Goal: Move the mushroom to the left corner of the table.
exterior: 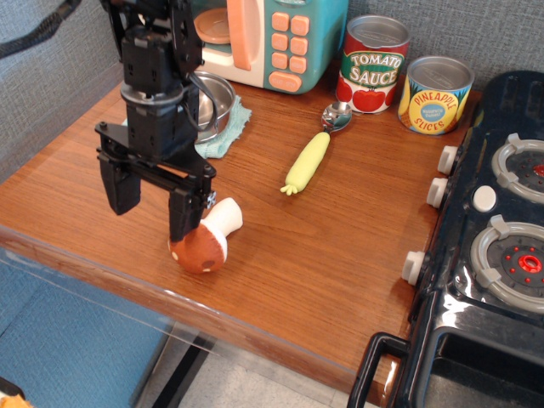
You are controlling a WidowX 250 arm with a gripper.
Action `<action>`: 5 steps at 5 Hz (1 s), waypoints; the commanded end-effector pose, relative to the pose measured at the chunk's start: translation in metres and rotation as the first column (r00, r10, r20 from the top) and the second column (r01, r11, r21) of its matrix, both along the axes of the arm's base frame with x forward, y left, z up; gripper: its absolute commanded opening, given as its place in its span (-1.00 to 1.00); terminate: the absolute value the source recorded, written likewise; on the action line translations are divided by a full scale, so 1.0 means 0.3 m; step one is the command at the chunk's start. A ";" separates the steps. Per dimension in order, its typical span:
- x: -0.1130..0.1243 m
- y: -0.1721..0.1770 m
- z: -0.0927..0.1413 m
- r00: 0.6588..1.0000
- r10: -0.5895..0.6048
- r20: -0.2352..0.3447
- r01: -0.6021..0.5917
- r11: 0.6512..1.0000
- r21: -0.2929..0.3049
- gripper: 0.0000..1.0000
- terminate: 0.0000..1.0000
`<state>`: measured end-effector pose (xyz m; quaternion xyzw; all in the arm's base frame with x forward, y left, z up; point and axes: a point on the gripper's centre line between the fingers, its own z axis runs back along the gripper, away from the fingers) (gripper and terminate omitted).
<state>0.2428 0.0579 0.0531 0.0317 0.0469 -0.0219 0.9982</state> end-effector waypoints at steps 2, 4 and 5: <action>0.049 0.013 -0.068 0.997 0.060 -0.040 -0.060 0.998 0.016 1.00 -1.00; 0.131 -0.037 -0.086 0.996 0.088 -0.034 -0.089 0.995 -0.037 1.00 -1.00; 0.156 -0.046 -0.100 0.995 0.099 -0.032 -0.101 0.993 -0.058 -1.00 -1.00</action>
